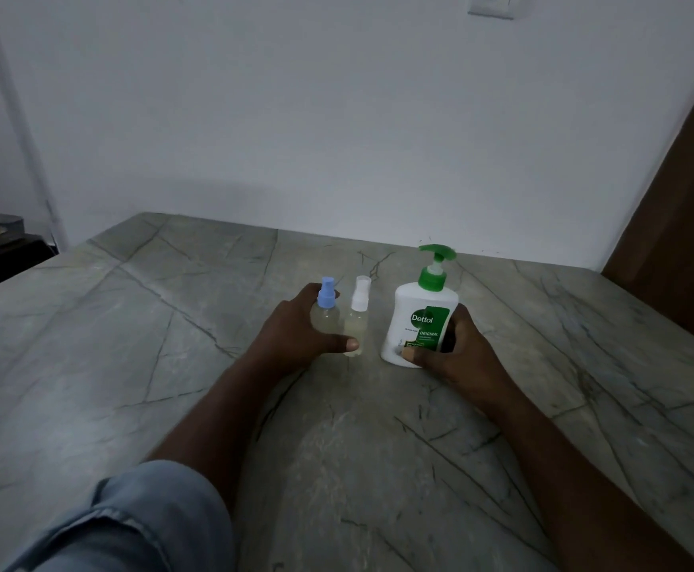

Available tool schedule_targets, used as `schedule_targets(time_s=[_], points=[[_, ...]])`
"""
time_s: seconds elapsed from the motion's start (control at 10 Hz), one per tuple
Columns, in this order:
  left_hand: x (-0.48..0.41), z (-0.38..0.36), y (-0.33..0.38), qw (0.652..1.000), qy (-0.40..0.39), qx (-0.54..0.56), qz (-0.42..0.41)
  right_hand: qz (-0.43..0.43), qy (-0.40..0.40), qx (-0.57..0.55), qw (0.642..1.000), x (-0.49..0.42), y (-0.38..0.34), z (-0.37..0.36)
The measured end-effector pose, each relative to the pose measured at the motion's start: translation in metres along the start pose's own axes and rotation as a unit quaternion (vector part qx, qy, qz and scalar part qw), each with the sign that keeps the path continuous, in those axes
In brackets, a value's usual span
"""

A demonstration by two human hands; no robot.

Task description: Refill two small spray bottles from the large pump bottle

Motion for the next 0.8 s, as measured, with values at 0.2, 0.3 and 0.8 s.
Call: schedule_targets(time_s=[0.2, 0.3, 0.8], points=[[-0.001, 0.001, -0.002, 1.0, 0.008, 0.006, -0.01, 0.003, 0.004, 0.002, 1.0, 0.003, -0.002, 0.0], [0.005, 0.006, -0.001, 0.999, 0.04, 0.031, -0.017, 0.006, 0.009, -0.009, 1.0, 0.004, -0.005, -0.002], [0.038, 0.032, 0.029, 0.96, 0.259, 0.075, -0.08, 0.016, 0.116, -0.087, 0.989, 0.015, -0.018, 0.018]])
Point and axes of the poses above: each hand's wrist, its own x-axis away from the middle knuckle, its own z-axis out of the back of the hand, y = z × x, the point moved 3 cm from there along -x, towards the middle knuckle, and after that the axes turned 6 degrees about z, right-handed, at the moved point
